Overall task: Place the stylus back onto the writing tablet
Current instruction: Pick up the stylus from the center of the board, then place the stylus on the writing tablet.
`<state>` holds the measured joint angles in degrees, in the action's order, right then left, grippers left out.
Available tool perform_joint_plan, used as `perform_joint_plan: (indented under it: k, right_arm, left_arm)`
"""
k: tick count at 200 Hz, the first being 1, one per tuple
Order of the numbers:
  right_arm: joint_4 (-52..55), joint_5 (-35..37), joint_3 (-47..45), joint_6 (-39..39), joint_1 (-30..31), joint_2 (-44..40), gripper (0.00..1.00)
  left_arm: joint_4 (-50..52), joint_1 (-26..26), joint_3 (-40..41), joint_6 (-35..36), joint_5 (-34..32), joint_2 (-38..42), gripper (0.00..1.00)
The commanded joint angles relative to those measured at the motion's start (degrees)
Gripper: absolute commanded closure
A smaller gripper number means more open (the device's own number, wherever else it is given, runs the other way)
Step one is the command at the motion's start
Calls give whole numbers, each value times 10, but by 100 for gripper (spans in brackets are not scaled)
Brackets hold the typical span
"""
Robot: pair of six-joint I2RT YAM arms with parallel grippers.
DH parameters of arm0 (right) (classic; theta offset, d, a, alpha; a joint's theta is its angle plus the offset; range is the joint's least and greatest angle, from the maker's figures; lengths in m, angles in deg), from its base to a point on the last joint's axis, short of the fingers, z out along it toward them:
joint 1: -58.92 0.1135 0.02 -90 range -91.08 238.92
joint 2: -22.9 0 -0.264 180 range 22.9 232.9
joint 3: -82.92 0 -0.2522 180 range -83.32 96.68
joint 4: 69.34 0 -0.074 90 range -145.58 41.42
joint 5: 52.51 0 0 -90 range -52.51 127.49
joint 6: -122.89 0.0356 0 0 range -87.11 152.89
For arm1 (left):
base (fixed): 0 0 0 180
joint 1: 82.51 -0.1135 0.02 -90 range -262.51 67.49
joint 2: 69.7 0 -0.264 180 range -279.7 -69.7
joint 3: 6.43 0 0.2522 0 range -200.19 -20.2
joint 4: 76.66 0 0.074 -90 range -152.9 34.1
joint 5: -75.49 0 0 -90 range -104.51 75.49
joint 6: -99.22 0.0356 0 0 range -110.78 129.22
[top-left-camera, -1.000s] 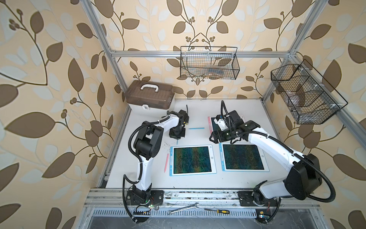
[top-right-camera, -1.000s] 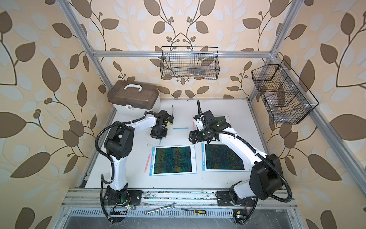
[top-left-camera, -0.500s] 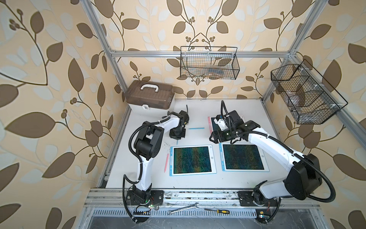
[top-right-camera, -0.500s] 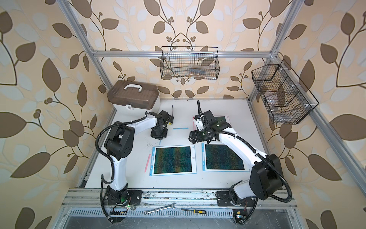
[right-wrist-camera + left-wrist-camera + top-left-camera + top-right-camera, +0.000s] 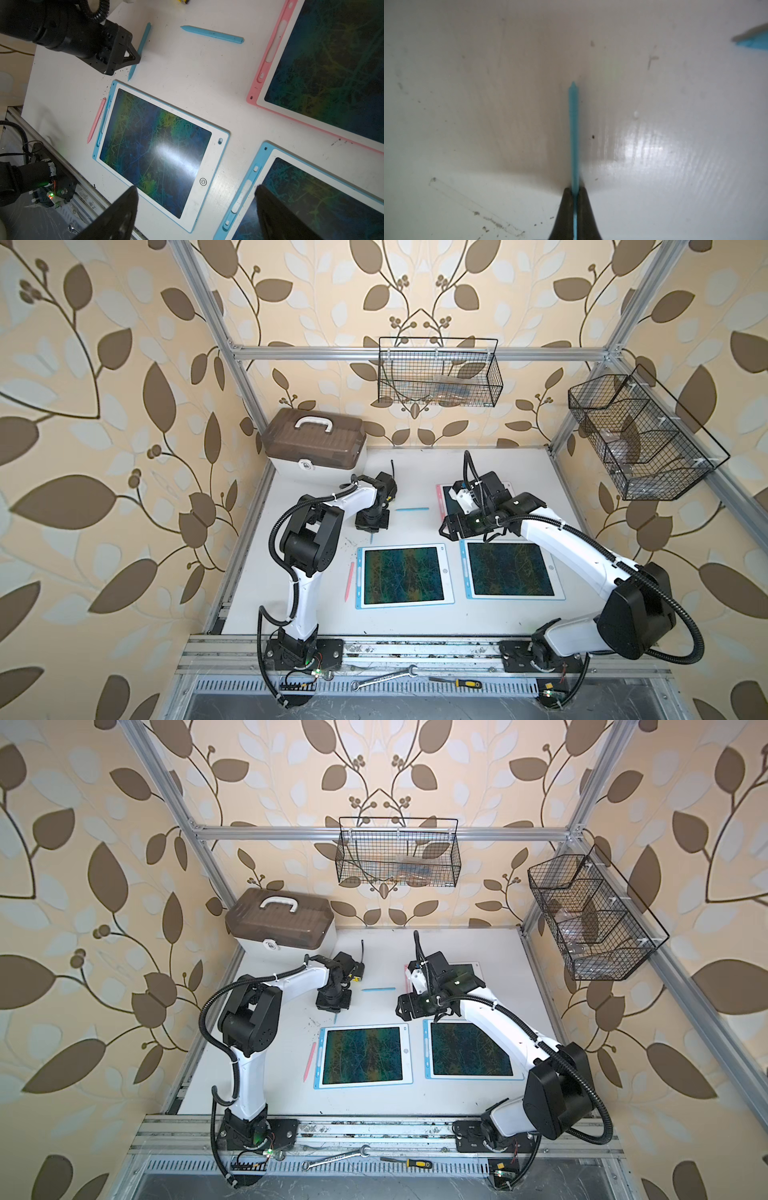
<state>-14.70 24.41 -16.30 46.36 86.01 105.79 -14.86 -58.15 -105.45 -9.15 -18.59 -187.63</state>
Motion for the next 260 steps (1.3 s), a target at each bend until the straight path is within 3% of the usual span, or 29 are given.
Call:
perform_joint_plan:
  k: [1,46,107,198,260]
  right_arm:
    - [1,-4,2,-1,2,-9,12]
    - [-1,-5,0,0,3,-11,12]
    - [-5,-5,-5,0,5,-12,12]
    - [-7,-7,-7,1,11,-12,12]
    - [-11,-7,-10,3,15,-12,12]
  left_arm:
    - [39,1,-9,-11,-16,24,100]
    - [62,1,-6,-26,-24,63,100]
    - [61,3,83,-85,6,168,100]
    - [88,90,200,-187,-3,269,100]
    - [101,107,248,-208,-22,295,100]
